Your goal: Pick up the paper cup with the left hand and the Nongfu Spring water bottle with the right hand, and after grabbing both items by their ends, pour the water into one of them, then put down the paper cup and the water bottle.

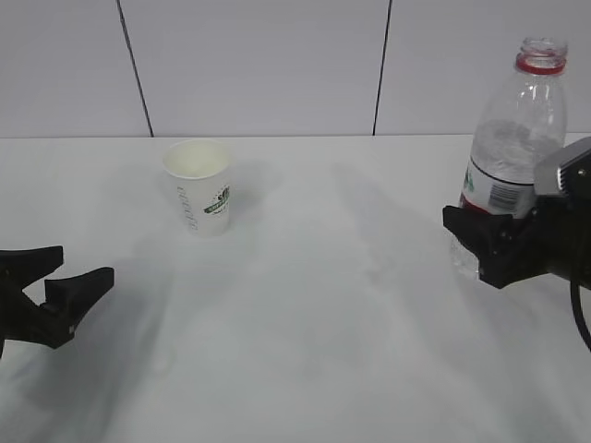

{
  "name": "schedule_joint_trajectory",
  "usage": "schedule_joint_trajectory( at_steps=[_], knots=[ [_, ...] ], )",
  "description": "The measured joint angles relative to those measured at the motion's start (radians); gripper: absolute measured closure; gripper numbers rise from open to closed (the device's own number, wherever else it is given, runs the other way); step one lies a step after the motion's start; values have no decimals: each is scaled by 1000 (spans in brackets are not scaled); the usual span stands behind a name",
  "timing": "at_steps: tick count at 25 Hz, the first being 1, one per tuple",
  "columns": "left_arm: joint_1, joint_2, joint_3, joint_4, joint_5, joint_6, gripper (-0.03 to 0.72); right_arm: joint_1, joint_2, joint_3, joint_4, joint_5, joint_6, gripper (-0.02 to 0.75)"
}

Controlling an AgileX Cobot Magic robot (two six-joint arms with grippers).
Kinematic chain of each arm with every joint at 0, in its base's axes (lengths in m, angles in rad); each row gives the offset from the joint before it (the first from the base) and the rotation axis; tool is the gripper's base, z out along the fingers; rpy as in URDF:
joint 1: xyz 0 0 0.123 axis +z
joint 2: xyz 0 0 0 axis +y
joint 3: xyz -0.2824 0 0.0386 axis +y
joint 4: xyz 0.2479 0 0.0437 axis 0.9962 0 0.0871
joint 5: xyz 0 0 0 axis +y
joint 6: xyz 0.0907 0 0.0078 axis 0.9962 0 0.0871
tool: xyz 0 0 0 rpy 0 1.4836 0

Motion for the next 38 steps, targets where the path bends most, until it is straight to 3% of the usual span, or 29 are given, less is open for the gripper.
schedule_joint_trajectory(
  at_steps=[20, 31, 38],
  knots=[
    [0, 0, -6, 46, 0, -52, 97, 0, -103, 47, 6, 9, 41, 239],
    [1, 10, -232, 165, 110, -78, 99, 0, -103, 47, 6, 11, 42, 239],
    [1, 94, -344, 281, 118, -207, 99, 0, -103, 47, 6, 13, 42, 239]
  ],
)
